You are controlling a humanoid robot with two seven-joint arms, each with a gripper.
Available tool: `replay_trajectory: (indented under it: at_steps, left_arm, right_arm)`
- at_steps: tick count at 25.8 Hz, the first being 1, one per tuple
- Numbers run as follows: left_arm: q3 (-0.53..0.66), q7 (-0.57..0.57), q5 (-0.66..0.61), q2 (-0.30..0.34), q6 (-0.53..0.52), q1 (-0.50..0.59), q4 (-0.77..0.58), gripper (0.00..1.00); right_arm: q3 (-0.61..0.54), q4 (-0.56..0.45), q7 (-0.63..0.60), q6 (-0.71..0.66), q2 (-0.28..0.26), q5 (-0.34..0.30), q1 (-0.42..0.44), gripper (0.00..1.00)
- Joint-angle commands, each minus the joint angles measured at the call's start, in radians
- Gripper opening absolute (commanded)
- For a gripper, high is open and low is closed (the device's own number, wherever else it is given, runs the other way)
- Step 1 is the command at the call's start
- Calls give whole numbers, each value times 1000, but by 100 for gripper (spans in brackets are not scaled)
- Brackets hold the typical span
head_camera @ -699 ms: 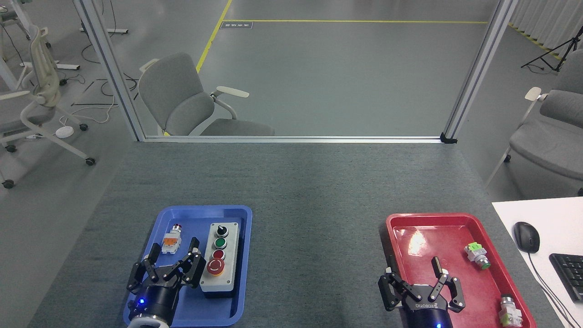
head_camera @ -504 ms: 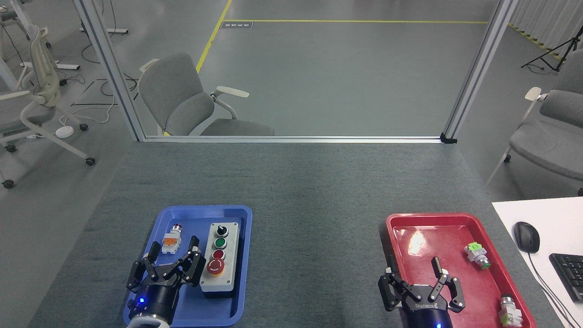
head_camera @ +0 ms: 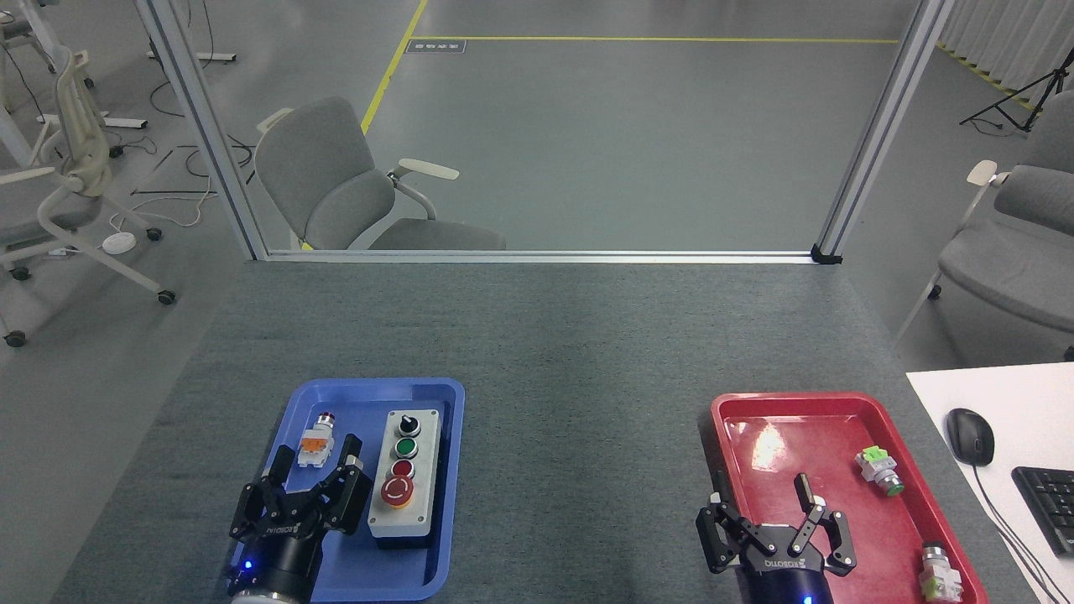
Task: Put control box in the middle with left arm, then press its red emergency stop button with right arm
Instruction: 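Lower the left gripper onto the grey control box in the blue tray, then close the left gripper on the near end of the control box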
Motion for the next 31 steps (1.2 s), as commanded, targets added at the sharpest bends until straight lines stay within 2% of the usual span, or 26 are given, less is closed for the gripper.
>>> replay_trajectory:
  at_steps: [1, 4, 9, 16, 20, 27, 31]
  left_arm:
    - [-2, 6, -24, 6, -21, 58, -57, 99]
    - [-3, 6, -101, -1, -20, 134, -126, 98]
    - [-57, 5, -227, -34, 5, 167, -123, 97]
    - [-224, -1, -348, -34, 200, 163, -97, 95]
    - [-270, -9, -353, -35, 259, 143, -47, 96]
    - [-262, -11, -339, -35, 266, 45, 101, 96]
    - [-255, -7, -336, -24, 267, 32, 120, 96]
  right_arm:
    - [-1, 0, 0, 1, 0, 0, -1, 97]
    - [-2, 0, 0, 1, 0, 0, 0, 97]
    - [-2, 0, 0, 1, -1, 0, -1, 97]
    - [-1, -1, 0, 1, -3, 0, -1, 98]
    - [-1, -1, 0, 1, -3, 0, 0, 98]
    - [-1, -1, 0, 1, 2, 0, 0, 97]
    - [-1, 0, 0, 4, 0, 0, 0, 98]
